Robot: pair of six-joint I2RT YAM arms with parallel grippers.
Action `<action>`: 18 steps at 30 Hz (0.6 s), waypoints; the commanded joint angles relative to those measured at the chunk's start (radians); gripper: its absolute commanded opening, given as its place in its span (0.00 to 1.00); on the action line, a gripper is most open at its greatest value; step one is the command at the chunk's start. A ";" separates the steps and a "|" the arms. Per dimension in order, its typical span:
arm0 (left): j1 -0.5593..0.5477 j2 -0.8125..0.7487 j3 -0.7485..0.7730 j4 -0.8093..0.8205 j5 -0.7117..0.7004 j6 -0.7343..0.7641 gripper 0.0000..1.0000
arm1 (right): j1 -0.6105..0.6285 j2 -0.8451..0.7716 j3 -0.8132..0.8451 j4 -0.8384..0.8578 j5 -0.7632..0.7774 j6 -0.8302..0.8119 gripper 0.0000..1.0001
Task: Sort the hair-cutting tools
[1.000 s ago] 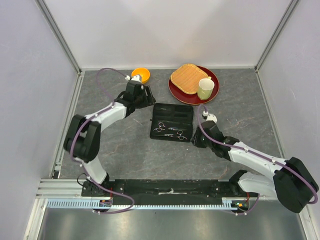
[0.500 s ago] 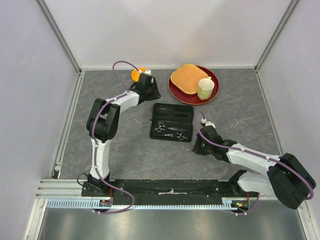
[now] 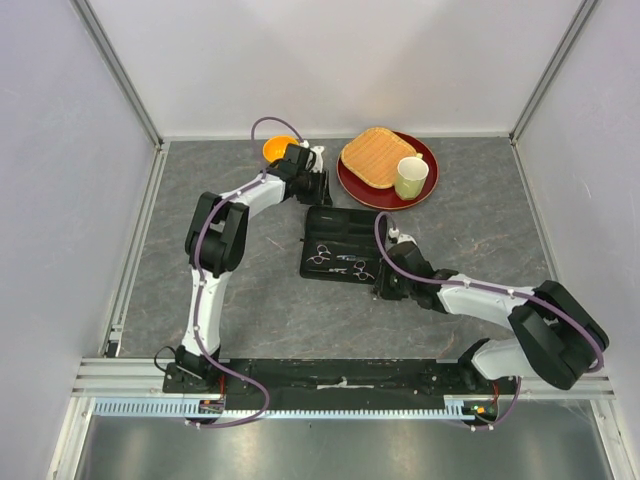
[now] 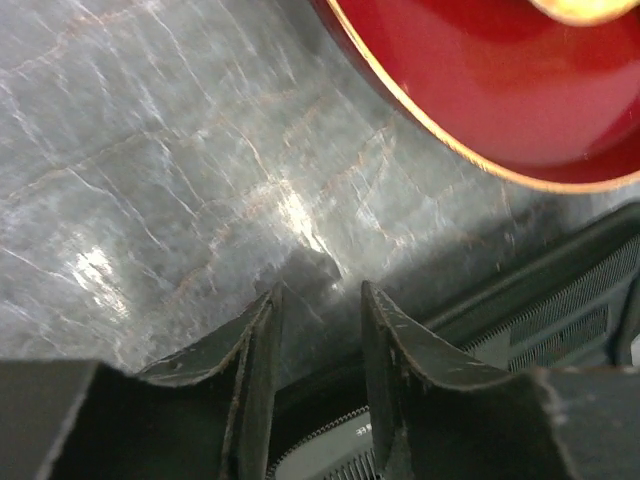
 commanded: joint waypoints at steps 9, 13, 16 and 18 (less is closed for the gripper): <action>0.003 -0.306 -0.307 -0.080 0.221 0.154 0.34 | 0.003 0.104 -0.001 -0.098 0.162 0.042 0.08; 0.001 -0.447 -0.440 -0.057 0.260 0.118 0.34 | 0.003 0.110 -0.003 -0.109 0.199 0.030 0.08; -0.004 -0.507 -0.514 -0.032 0.305 0.073 0.34 | 0.001 0.137 0.014 -0.097 0.221 0.012 0.08; -0.008 -0.532 -0.527 -0.028 0.352 0.024 0.34 | 0.001 0.174 0.040 -0.082 0.224 0.001 0.08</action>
